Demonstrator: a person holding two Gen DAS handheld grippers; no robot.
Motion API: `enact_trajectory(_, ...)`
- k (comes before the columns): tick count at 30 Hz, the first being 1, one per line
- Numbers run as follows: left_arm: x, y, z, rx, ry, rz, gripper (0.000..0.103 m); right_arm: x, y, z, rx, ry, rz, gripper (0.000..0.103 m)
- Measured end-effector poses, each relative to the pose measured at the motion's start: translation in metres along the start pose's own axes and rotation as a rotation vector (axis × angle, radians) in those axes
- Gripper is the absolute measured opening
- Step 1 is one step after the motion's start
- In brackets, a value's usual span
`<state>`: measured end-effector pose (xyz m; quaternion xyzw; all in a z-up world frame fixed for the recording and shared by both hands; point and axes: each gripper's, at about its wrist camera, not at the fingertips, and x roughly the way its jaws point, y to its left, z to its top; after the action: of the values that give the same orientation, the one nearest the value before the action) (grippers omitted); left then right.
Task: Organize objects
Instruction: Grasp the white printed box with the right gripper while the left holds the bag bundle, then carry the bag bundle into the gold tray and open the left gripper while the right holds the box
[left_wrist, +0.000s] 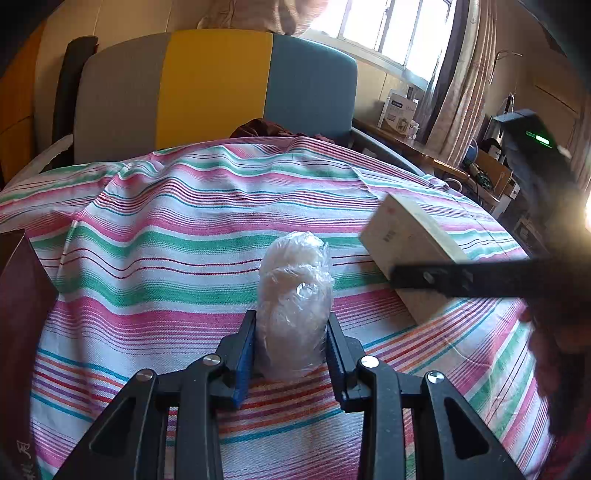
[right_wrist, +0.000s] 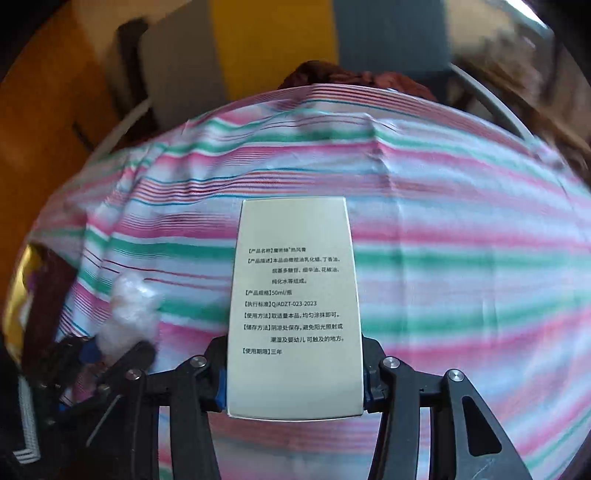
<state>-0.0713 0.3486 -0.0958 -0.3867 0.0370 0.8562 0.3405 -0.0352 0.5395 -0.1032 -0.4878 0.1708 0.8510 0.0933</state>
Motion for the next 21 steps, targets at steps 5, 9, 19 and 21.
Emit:
enact_trajectory(5, 0.001, 0.001, 0.002, -0.005, 0.007, -0.006, 0.034, -0.03, 0.003, -0.033, 0.062, 0.011, 0.031, 0.05)
enact_trajectory(9, 0.001, 0.003, 0.004, -0.007, 0.018, -0.009, 0.034, -0.051, 0.012, -0.06, 0.025, -0.009, 0.017, 0.05)
enact_trajectory(19, -0.02, 0.003, -0.003, -0.011, 0.056, 0.009, 0.032, -0.037, -0.011, -0.07, 0.133, -0.037, 0.095, 0.05)
enact_trajectory(21, -0.028, 0.009, -0.008, -0.036, 0.063, -0.004, 0.032, -0.038, -0.014, -0.07, 0.163, -0.037, 0.125, 0.05)
